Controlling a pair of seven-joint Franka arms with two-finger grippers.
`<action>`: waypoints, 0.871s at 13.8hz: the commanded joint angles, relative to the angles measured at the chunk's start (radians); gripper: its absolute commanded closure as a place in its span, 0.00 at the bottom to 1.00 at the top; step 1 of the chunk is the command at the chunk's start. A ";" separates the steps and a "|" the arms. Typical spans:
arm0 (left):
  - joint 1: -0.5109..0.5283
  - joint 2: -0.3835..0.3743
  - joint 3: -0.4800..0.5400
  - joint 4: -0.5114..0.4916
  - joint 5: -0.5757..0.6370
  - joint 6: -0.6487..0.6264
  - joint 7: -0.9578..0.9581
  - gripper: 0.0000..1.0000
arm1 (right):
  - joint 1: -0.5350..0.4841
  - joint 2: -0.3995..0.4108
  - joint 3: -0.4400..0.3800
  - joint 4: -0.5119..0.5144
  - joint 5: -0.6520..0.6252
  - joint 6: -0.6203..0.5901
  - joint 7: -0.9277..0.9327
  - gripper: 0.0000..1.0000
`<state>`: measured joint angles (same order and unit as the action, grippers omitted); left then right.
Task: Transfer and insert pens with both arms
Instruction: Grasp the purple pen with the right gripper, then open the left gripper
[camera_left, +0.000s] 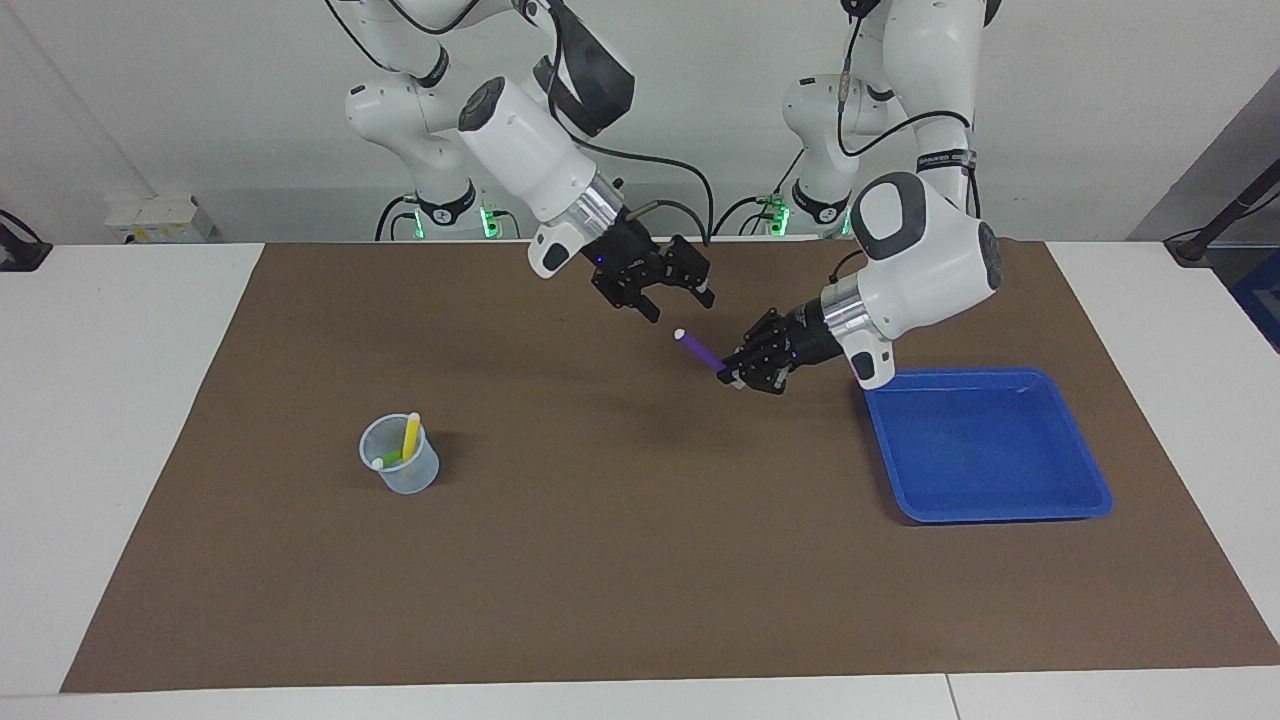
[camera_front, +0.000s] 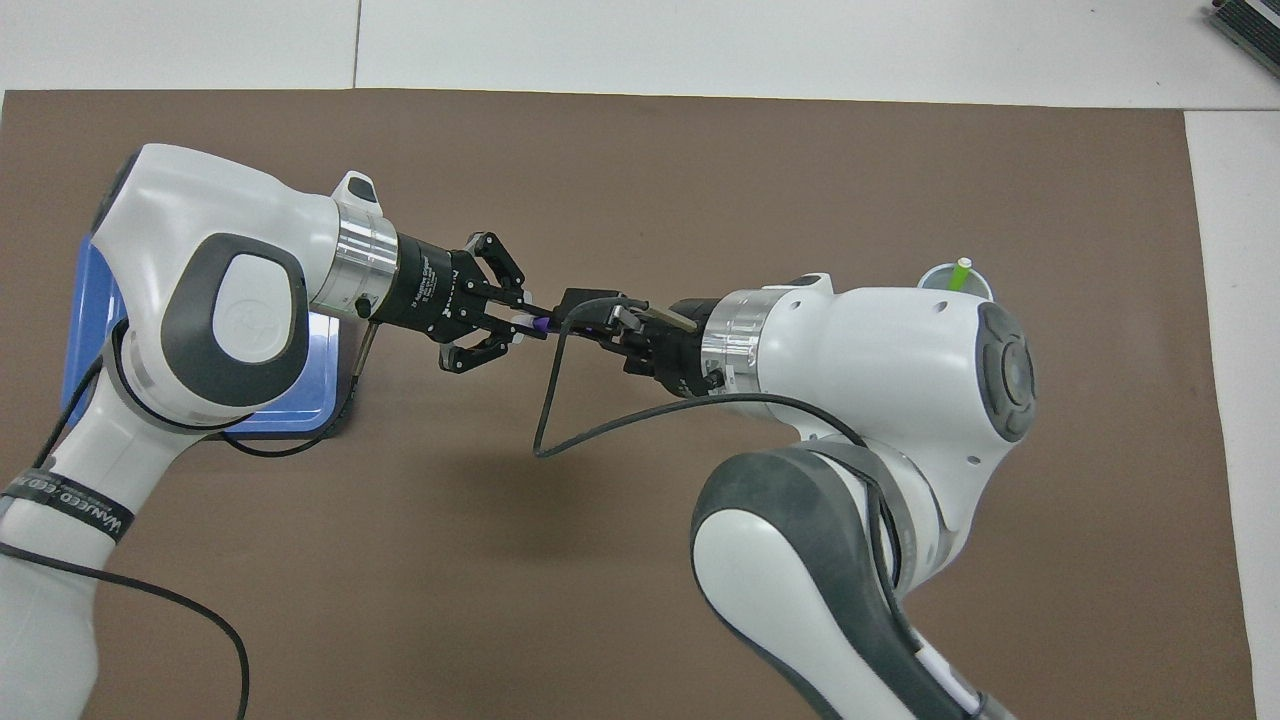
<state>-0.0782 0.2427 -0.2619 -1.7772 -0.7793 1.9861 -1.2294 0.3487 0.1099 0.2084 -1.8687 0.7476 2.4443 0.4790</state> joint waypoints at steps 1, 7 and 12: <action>-0.005 -0.057 0.013 -0.036 -0.055 -0.039 -0.018 1.00 | 0.007 0.017 0.009 0.006 0.053 0.062 -0.029 0.10; -0.026 -0.072 0.012 -0.036 -0.058 -0.035 -0.065 1.00 | 0.000 0.016 0.009 0.000 0.059 0.053 -0.083 0.32; -0.026 -0.074 0.013 -0.034 -0.058 -0.036 -0.065 1.00 | -0.007 0.016 0.009 0.000 0.059 0.048 -0.085 0.54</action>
<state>-0.0964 0.1962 -0.2612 -1.7854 -0.8133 1.9575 -1.2859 0.3504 0.1236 0.2117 -1.8685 0.7720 2.4852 0.4313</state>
